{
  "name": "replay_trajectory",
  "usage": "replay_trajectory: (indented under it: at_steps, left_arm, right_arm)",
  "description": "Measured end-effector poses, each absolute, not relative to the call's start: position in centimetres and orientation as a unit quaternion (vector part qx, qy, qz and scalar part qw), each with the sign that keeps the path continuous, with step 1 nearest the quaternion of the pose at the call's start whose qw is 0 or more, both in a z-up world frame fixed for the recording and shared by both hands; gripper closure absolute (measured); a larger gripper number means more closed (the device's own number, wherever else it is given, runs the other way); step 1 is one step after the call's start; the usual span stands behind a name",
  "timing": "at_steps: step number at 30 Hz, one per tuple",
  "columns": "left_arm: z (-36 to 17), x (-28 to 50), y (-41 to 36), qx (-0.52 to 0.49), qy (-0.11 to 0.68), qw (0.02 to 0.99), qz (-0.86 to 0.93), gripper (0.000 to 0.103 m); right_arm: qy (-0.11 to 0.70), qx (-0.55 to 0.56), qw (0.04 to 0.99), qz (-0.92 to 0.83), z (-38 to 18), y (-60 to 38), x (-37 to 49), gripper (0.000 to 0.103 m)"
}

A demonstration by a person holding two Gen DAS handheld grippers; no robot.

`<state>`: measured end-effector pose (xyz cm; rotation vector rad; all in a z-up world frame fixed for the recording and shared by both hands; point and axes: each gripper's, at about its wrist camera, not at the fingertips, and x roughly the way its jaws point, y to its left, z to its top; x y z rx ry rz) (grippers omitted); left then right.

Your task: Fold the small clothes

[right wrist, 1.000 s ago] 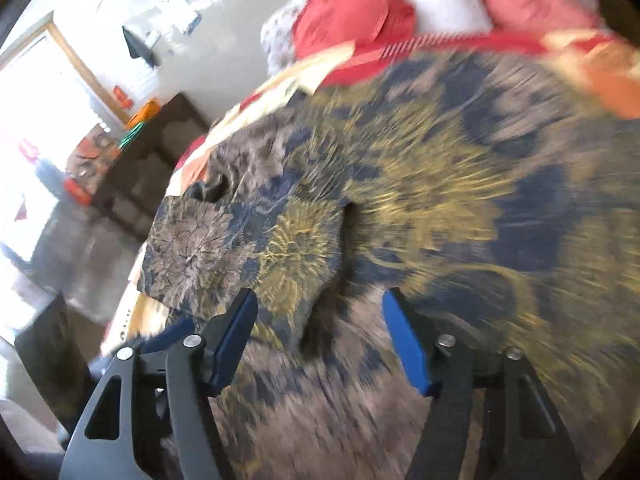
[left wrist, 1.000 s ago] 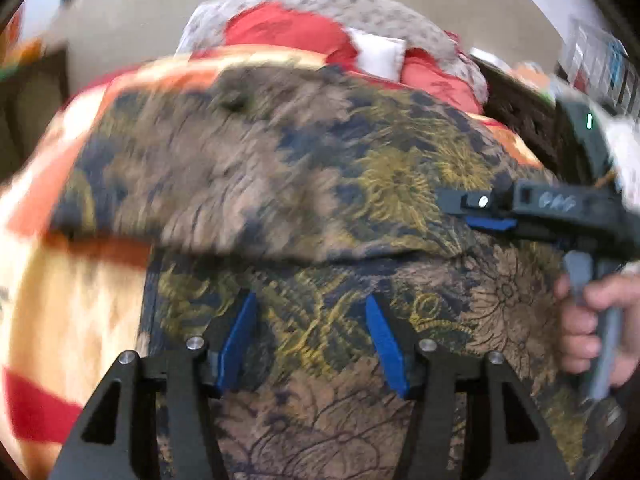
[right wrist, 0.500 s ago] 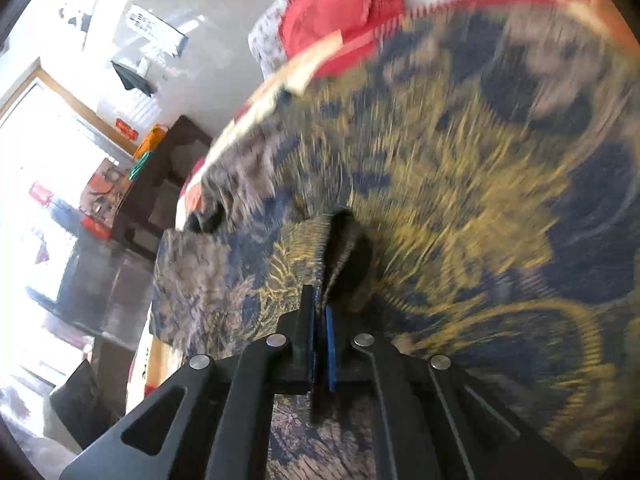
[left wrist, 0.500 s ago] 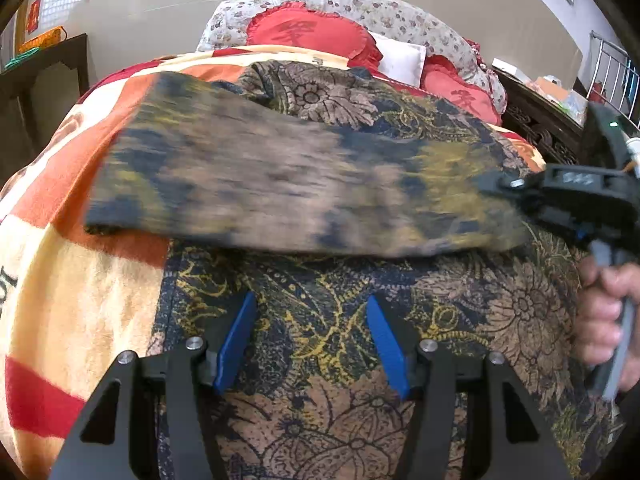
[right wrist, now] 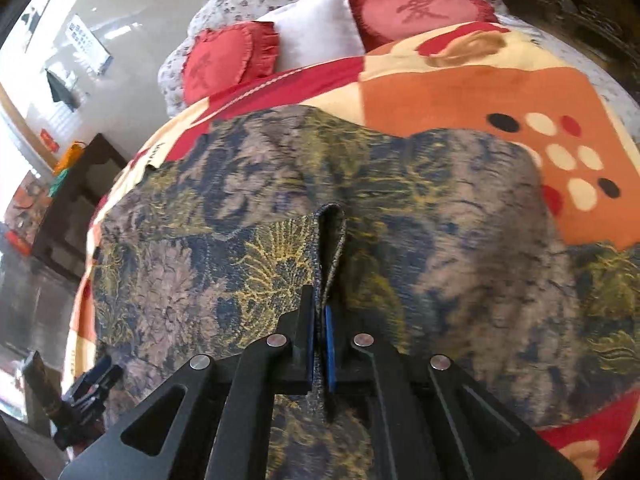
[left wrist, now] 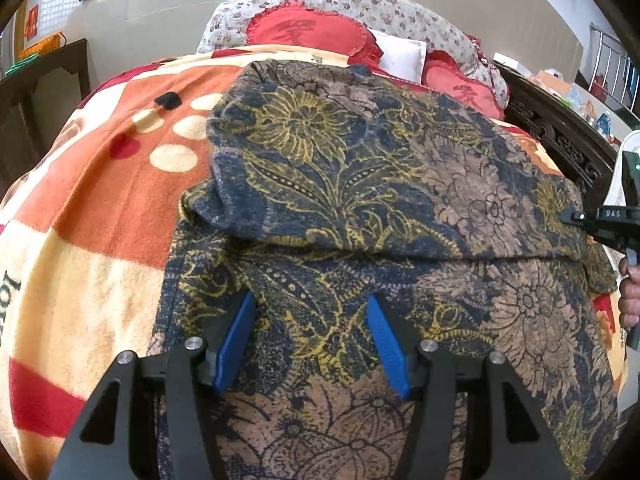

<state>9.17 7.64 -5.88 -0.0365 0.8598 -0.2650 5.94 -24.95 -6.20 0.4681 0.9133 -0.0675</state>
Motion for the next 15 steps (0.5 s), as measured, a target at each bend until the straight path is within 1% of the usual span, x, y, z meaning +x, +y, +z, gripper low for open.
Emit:
replay_trajectory:
  at_steps: [3,7,9,10,11,12,13,14,15]
  left_arm:
    - [-5.9,9.1,7.5,-0.016,0.416,0.9,-0.129,0.04]
    - [-5.7,9.1,7.0,-0.006,0.419,0.896,-0.143,0.029]
    - [-4.8,9.1,7.2,-0.011,0.416,0.896,-0.153,0.029]
    - [-4.1,9.3,7.4,-0.016,0.407,0.901,-0.151,0.029]
    - [-2.8,9.7,7.8,-0.024,0.386,0.91,-0.147,0.027]
    - [-1.9,10.1,8.1,-0.031,0.369,0.918,-0.144,0.024]
    - [-0.7,11.0,8.4,-0.039,0.345,0.928,-0.136,0.014]
    - [0.3,12.3,8.6,-0.045,0.322,0.938,-0.121,0.006]
    - [0.8,13.4,8.6,-0.046,0.311,0.943,-0.112,0.004]
  right_arm:
    - [0.443,0.208,0.87,-0.052,-6.8,-24.7,5.8,0.082]
    - [0.441,0.208,0.871,-0.064,-7.0,-24.2,6.4,0.081]
    - [0.441,0.204,0.872,-0.062,-6.4,-24.3,6.2,0.077]
    - [0.432,0.198,0.877,-0.066,-5.6,-24.2,5.9,0.077]
    - [0.406,0.187,0.891,-0.075,-4.3,-24.2,5.0,0.075]
    - [0.386,0.177,0.902,-0.081,-3.2,-23.9,4.5,0.066]
    - [0.368,0.168,0.91,-0.09,-2.4,-23.7,4.0,0.06]
    - [0.348,0.155,0.919,-0.103,-1.4,-23.4,3.6,0.051]
    - [0.335,0.141,0.925,-0.107,-0.8,-22.7,3.7,0.05]
